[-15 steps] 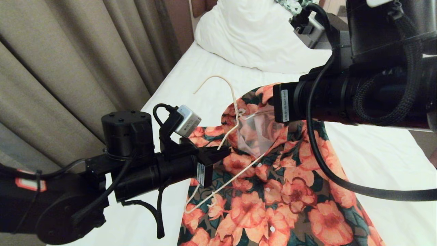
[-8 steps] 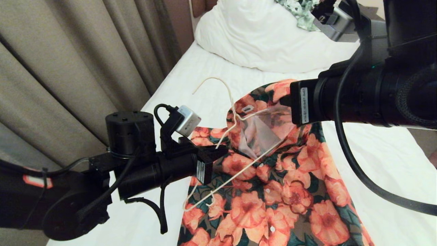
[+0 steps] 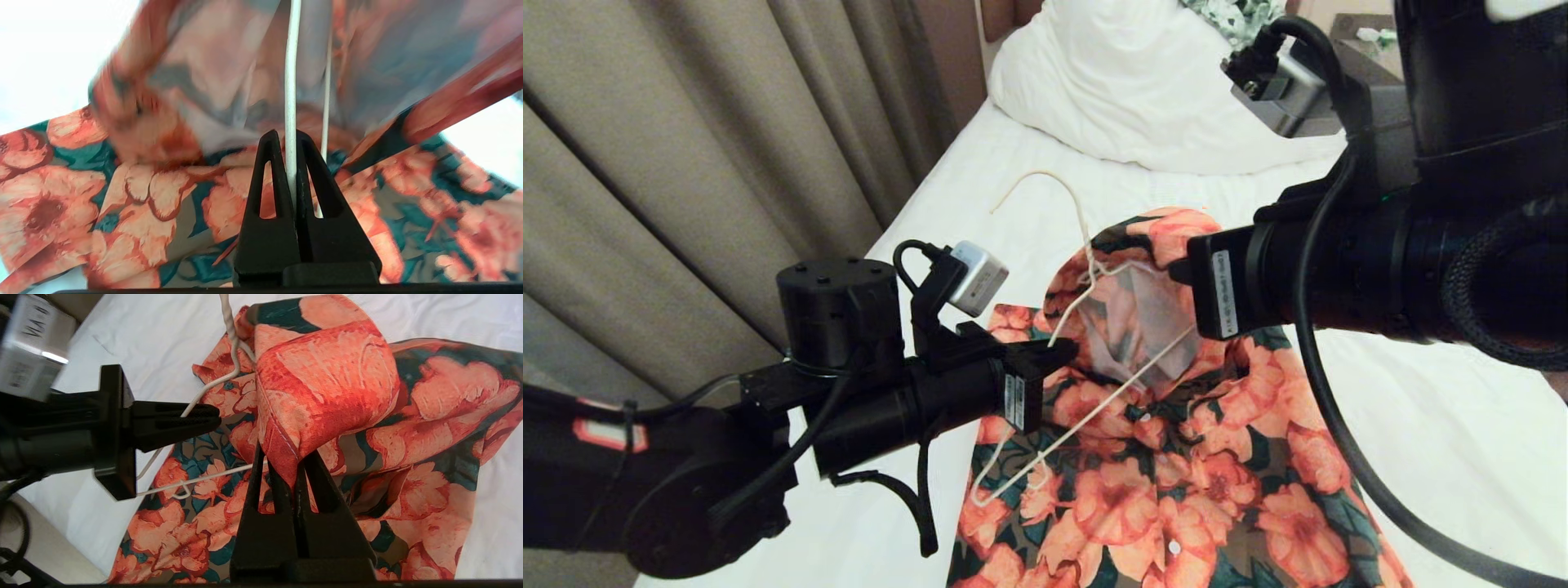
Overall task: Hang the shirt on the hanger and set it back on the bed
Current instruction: Hook one side of the shirt onto the hanger
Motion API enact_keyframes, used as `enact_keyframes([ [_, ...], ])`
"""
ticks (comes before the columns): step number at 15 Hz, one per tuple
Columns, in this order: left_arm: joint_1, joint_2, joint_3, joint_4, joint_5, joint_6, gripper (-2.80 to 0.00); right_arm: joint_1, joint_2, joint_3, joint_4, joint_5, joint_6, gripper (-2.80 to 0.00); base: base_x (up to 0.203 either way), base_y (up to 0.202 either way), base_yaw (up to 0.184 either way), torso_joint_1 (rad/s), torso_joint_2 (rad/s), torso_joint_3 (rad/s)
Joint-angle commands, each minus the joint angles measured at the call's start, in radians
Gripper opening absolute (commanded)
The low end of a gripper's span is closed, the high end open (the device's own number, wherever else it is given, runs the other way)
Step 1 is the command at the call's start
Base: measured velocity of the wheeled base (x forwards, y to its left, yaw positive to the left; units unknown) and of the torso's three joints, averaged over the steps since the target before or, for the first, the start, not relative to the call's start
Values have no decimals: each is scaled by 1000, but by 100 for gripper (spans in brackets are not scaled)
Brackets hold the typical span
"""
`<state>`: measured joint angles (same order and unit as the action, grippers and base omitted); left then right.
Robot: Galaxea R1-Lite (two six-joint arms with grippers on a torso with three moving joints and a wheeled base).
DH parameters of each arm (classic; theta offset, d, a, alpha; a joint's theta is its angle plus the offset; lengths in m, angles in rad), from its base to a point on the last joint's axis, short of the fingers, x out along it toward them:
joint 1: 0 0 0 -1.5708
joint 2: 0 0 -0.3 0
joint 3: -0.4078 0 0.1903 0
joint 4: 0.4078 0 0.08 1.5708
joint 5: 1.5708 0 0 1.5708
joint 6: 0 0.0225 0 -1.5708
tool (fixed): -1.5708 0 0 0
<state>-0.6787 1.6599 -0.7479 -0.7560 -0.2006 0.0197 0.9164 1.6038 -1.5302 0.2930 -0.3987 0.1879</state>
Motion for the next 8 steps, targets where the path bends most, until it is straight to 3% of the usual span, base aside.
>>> enact_keyframes([
  [1, -20, -20, 7, -40, -2, -15, -280, 4, 35, -3, -1, -3, -14, -280, 0, 0, 0, 0, 0, 0],
  [5, -39, -19, 35, -126, 3, -15, -280, 4, 54, -4, -3, -5, -19, -280, 0, 0, 0, 0, 0, 0],
  [6, -41, -13, 43, -159, 3, -15, -280, 6, 54, -4, -2, -5, -30, 0, 0, 0, 0, 0, 0, 0],
  [8, -45, -10, 57, -203, 3, -15, -280, 17, 53, -4, -3, -5, -30, 0, 0, 0, 0, 0, 0, 0],
])
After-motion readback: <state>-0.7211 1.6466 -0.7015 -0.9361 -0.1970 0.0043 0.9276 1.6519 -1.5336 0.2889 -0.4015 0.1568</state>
